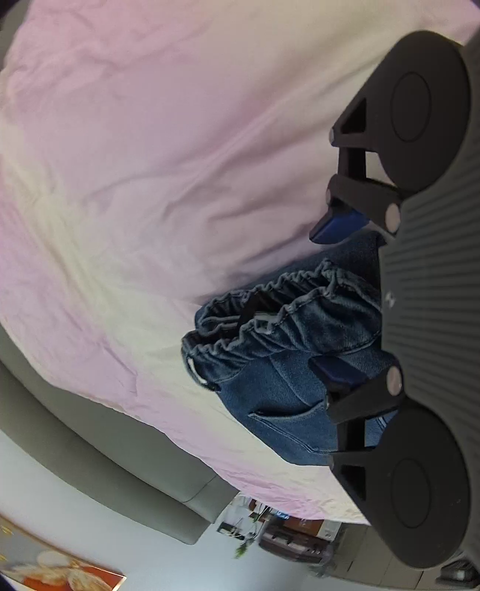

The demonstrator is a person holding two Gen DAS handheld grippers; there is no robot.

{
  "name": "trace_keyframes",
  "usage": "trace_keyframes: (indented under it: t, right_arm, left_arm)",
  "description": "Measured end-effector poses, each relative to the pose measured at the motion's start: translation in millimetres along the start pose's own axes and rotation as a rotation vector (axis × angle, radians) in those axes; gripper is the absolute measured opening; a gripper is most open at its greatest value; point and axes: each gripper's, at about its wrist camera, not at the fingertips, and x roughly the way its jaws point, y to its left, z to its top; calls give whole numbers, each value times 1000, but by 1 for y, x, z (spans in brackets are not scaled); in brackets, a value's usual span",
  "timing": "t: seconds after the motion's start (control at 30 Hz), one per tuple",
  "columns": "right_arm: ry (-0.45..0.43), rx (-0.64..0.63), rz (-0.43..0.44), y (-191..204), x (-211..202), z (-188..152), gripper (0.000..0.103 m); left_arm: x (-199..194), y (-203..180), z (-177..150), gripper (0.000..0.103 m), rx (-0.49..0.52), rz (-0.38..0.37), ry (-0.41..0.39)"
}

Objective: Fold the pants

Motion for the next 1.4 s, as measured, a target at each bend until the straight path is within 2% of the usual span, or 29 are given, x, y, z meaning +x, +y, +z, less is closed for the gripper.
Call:
trace_keyframes:
  t: [0.13, 0.2, 0.23, 0.3, 0.43, 0.57, 0.83, 1.0, 1.07, 1.13, 1.17, 1.23, 1.27, 1.3, 1.4]
  right_arm:
    - [-19, -179, -2, 20, -20, 11, 61]
    - [-23, -315, -15, 41, -16, 15, 46]
    - [-25, -380, -25, 51, -12, 17, 43]
    - [-20, -450, -26, 66, 0, 24, 28]
    - [8, -543, -58, 87, 35, 45, 15]
    - [51, -578, -125, 90, 77, 63, 13]
    - [130, -562, -155, 80, 138, 80, 13]
    - [140, -573, -194, 86, 147, 81, 13]
    - [140, -564, -197, 90, 140, 82, 13]
    - [122, -541, -184, 93, 125, 82, 15]
    - [102, -528, -167, 95, 115, 81, 21]
    - [58, -508, -122, 97, 88, 73, 44]
    - [36, -501, -125, 97, 77, 70, 66]
    - [12, -495, -131, 96, 64, 65, 79]
    - [-18, -436, -119, 82, 32, 52, 79]
  left_arm:
    - [-21, 7, 23, 46, -62, -23, -118]
    - [-18, 11, 46, 46, -99, 4, -172]
    - [-14, 13, 59, 44, -122, 18, -192]
    - [-3, 15, 84, 35, -145, 27, -239]
    - [28, 22, 132, 34, -206, 45, -295]
    - [71, 35, 166, 25, -271, 94, -268]
    - [142, 59, 188, 25, -296, 137, -130]
    - [139, 56, 188, 25, -290, 154, -115]
    - [127, 59, 186, 28, -319, 148, -127]
    - [115, 57, 186, 32, -329, 159, -146]
    - [107, 56, 182, 33, -330, 172, -153]
    - [89, 53, 169, 45, -327, 157, -160]
    - [79, 52, 158, 54, -328, 133, -166]
    - [69, 52, 148, 61, -341, 116, -174]
    - [46, 53, 120, 69, -400, 58, -201]
